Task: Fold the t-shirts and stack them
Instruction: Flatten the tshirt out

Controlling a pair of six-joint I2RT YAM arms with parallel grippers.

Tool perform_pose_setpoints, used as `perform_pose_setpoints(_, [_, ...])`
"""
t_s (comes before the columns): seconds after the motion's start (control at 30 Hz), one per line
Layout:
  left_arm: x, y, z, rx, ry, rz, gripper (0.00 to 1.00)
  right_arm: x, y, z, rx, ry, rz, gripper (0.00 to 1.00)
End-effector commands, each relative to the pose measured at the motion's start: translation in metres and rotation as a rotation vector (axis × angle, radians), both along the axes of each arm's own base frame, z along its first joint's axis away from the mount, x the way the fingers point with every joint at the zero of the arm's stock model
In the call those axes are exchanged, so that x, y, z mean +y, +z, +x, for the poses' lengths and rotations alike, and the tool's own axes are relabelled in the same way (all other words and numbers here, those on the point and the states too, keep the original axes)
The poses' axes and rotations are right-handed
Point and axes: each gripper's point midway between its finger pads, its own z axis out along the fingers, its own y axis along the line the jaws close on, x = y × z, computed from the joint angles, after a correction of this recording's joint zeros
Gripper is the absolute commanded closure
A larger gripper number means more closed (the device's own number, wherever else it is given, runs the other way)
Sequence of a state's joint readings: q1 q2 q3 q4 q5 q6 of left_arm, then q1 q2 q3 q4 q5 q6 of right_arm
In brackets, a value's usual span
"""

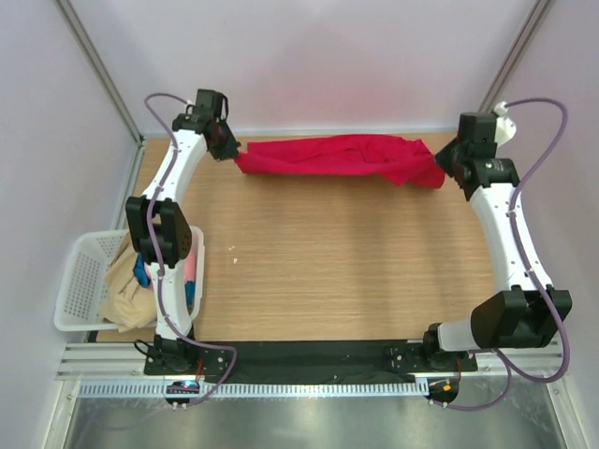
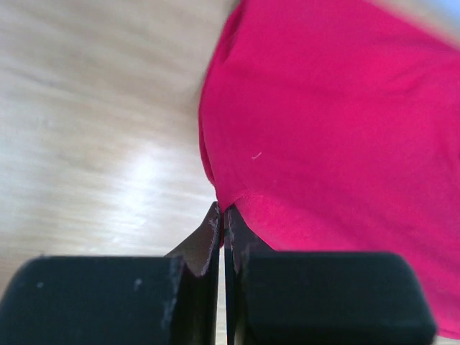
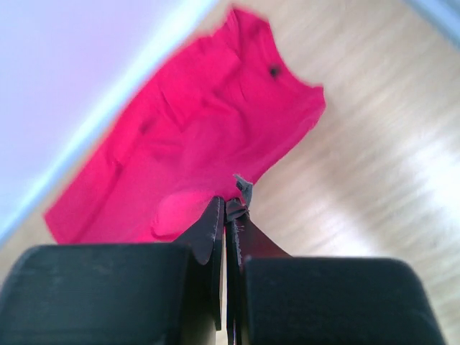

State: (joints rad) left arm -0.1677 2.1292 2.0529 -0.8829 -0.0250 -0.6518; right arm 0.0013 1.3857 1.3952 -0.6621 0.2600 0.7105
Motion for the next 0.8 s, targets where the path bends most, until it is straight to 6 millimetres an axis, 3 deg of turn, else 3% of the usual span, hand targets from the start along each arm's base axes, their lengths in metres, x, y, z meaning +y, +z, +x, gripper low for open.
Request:
perform_pose_setpoints(0.0, [-0.002,0.075,0.01,-0.163,0.004,-0.05,1.0,-0.029,0.054,0.011,-0.102,-0.037,-0.091,0.99])
perform_pose_setpoints(0.2, [-0.011,0.146,0.023,-0.356,-0.031,-0.111,1.0,-0.043,0.12,0.029,-0.231,-0.03,-0.144,0.99])
perform_pose_setpoints(0.27, [-0.01,0.168,0.025,-0.421,-0.028,-0.117,1.0,-0.047,0.156,0.032,-0.322,-0.034,-0.164,0.99])
perform_pose_setpoints(0.33, [-0.009,0.204,0.028,-0.525,-0.029,-0.134,1.0,-0.05,0.188,0.031,-0.405,-0.038,-0.185,0.99])
perform_pose_setpoints(0.4, [-0.008,0.229,0.029,-0.595,-0.021,-0.145,1.0,-0.05,0.207,0.035,-0.45,-0.033,-0.19,0.99])
perform_pose_setpoints(0.43, [-0.008,0.244,0.026,-0.63,-0.022,-0.15,1.0,-0.049,0.229,0.031,-0.498,-0.03,-0.201,0.99])
perform_pose_setpoints(0.6, [-0.009,0.311,0.013,-0.8,-0.018,-0.222,1.0,-0.046,0.286,0.017,-0.647,-0.021,-0.226,0.99])
perform_pose_setpoints(0.73, [-0.016,0.344,-0.006,-0.859,-0.045,-0.294,1.0,-0.041,0.323,-0.007,-0.74,-0.011,-0.243,0.99])
perform_pose_setpoints(0.77, [-0.015,0.361,-0.02,-0.891,-0.054,-0.309,1.0,-0.04,0.33,-0.014,-0.756,-0.004,-0.254,0.99])
